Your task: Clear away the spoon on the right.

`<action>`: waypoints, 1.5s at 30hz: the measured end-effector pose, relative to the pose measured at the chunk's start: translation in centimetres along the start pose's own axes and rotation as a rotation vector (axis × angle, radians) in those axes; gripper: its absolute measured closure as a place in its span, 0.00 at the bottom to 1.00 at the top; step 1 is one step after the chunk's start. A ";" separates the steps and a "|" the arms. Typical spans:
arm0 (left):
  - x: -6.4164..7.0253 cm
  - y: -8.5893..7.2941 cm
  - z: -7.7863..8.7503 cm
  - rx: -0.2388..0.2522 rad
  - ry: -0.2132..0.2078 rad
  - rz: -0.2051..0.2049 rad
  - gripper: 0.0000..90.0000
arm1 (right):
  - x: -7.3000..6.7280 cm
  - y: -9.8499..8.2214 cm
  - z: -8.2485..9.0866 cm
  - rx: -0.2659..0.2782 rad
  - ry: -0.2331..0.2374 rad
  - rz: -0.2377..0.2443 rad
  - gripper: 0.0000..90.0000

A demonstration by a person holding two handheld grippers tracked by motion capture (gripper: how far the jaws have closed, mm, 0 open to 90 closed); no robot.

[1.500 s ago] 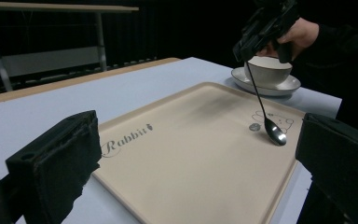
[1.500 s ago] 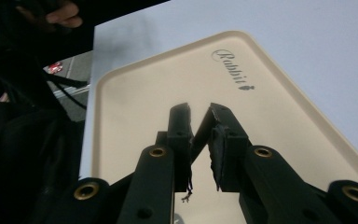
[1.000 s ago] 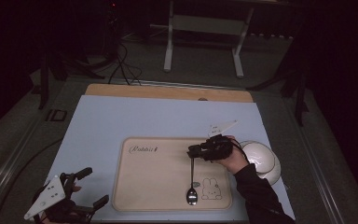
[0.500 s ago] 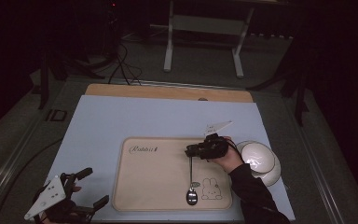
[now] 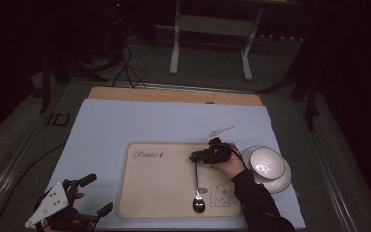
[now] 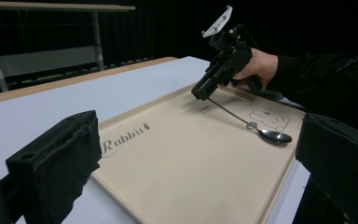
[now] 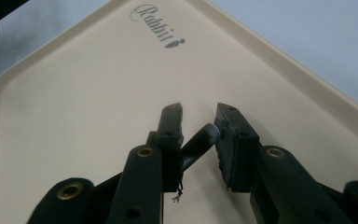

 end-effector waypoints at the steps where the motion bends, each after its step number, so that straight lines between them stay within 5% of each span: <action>1: 0.0 0.0 0.0 0.000 -0.001 0.000 0.00 | 0.2 0.0 -0.1 -0.001 -0.007 -0.003 0.80; 11: 0.1 0.0 0.0 -0.003 -0.004 -0.004 0.00 | 1.6 -0.5 -0.5 -0.011 -0.064 -0.054 0.79; 24: 0.1 0.0 -0.1 -0.003 -0.002 -0.005 0.00 | 1.1 0.0 0.4 0.013 -0.066 -0.060 0.71; 45: 0.0 0.0 -0.1 -0.001 0.003 -0.003 0.00 | -2.1 1.5 3.9 0.145 -0.154 -0.044 0.21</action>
Point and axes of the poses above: each handheld gripper's, and its own axes: z roughly backward along the jaws, y roughly out of its top, x roughly to its right, the point moved 8 cm from there along -z, roughly forward along the jaws, and after that the axes turned 10 degrees about -z, right-handed, at the moved point
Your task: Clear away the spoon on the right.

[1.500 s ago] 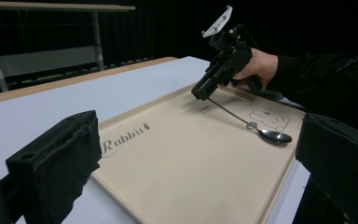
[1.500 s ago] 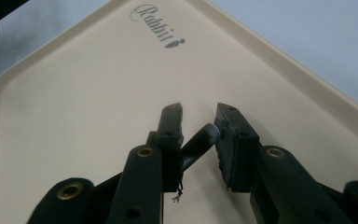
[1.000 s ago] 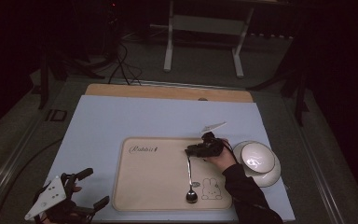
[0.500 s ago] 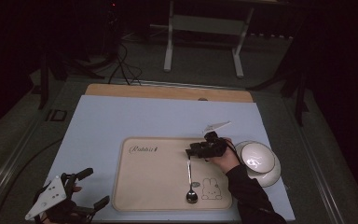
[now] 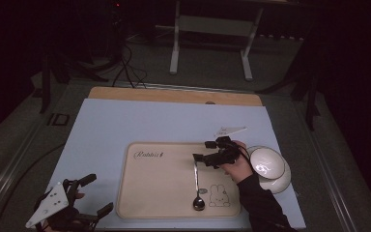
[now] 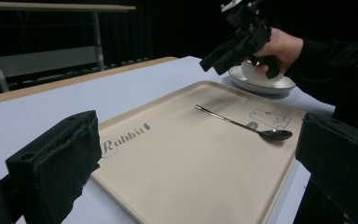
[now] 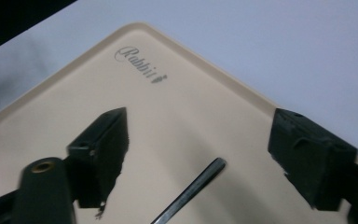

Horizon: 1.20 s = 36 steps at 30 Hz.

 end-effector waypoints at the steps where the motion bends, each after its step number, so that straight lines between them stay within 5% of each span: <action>1: 0.0 0.0 0.0 -0.001 0.000 0.001 0.00 | -0.3 0.1 0.4 0.010 0.002 -0.009 0.16; 15: 0.0 0.0 -0.1 -0.001 -0.002 0.003 0.00 | -1.8 -0.6 2.1 0.039 0.000 0.020 0.15; 36: 0.0 0.0 0.0 -0.002 -0.001 0.002 0.00 | -2.9 -3.5 7.6 0.136 -0.058 0.033 0.15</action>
Point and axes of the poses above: each handheld gripper's, and its own axes: z roughly backward along the jaws, y roughly out of its top, x roughly to its right, the point moved 8 cm from there along -z, roughly forward along the jaws, and after that the axes turned 10 degrees about -z, right-handed, at the moved point
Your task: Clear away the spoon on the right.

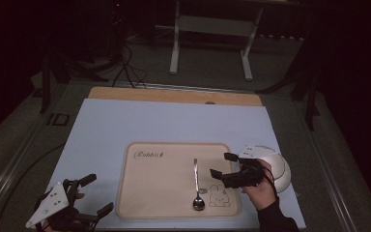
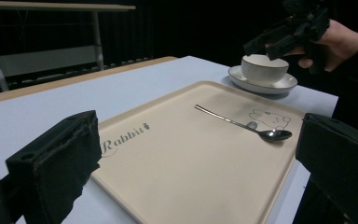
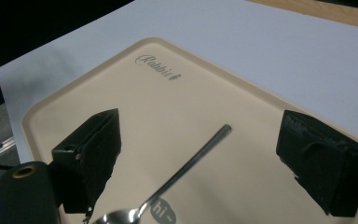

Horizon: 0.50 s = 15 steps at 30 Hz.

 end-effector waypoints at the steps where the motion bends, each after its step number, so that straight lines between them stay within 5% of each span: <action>1: 0.0 0.0 0.0 0.000 0.000 -0.001 0.00 | 0.0 -0.2 0.2 0.001 -0.004 0.000 0.15; 15: 0.0 0.0 0.1 0.003 0.002 0.002 0.00 | -0.5 -3.3 3.0 0.025 -0.051 -0.003 0.14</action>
Point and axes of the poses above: each handheld gripper's, and its own axes: z roughly backward along the jaws, y roughly out of its top, x roughly to its right, the point moved 8 cm from there along -z, roughly forward along the jaws, and after that the axes turned 10 degrees about -z, right-handed, at the moved point
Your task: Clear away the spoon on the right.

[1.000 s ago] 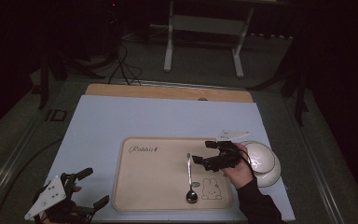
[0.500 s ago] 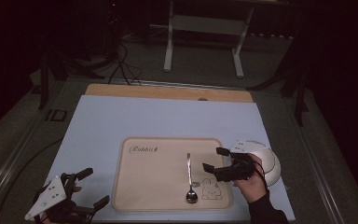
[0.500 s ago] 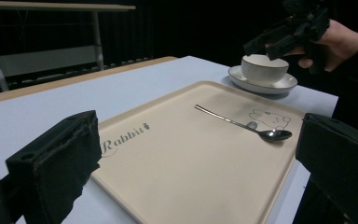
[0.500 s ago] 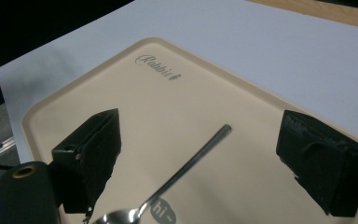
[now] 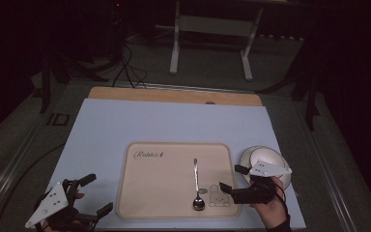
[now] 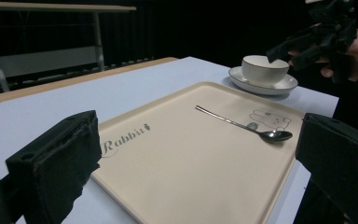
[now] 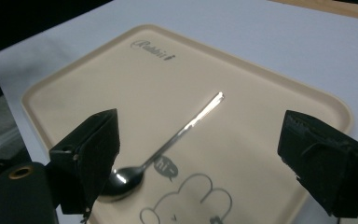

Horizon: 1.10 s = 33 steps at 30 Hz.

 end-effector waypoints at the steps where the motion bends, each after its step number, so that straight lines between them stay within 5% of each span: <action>1: 0.0 0.0 0.0 0.000 0.000 0.000 0.00 | -0.1 -0.2 0.1 -0.004 0.001 -0.001 0.14; 12: 0.0 0.0 0.0 0.001 -0.003 -0.001 0.00 | 0.1 -3.3 0.7 -0.009 -0.043 -0.003 0.14; 23: 0.1 0.0 -0.1 0.000 -0.004 0.001 0.00 | 1.3 -4.3 1.8 0.044 -0.054 0.008 0.15; 33: 0.1 0.0 0.0 0.001 -0.005 0.001 0.00 | 2.2 -5.1 1.1 0.035 -0.048 -0.006 0.15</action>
Point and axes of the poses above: each handheld gripper's, and its own axes: z roughly backward along the jaws, y roughly out of its top, x roughly to its right, the point moved 8 cm from there along -z, roughly forward along the jaws, and after that the axes turned 10 degrees about -z, right-handed, at the moved point
